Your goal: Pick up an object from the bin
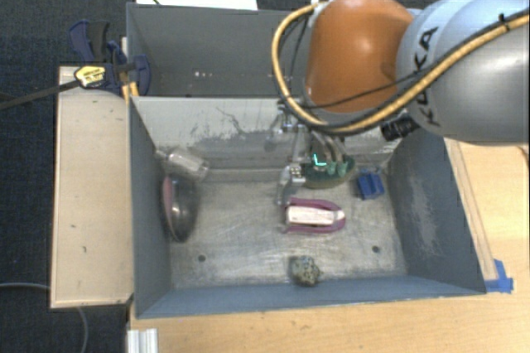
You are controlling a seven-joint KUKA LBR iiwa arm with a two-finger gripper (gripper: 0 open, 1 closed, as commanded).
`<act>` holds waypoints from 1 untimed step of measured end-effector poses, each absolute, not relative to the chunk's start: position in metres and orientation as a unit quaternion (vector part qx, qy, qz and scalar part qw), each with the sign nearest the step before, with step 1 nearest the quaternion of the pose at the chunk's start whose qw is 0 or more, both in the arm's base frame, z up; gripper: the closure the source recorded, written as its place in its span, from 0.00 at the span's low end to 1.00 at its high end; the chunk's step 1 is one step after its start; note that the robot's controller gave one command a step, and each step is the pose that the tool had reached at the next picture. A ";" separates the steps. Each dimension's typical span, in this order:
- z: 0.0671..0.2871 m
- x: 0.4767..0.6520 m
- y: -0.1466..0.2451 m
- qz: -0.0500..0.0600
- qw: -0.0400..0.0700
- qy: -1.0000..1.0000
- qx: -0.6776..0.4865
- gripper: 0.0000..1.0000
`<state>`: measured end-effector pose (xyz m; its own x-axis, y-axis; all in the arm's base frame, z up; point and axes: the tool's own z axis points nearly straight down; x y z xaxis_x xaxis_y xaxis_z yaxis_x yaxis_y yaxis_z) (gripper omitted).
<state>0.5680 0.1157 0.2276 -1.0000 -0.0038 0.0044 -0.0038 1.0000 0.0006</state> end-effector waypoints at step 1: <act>0.161 0.548 0.034 0.002 0.003 -1.000 -0.021 0.00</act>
Offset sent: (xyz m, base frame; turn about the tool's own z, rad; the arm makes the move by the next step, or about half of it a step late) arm -0.0187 -0.0757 -0.0628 0.0372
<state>0.5478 0.0343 0.1611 -0.9991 0.0423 0.0060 0.0423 0.9991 -0.0036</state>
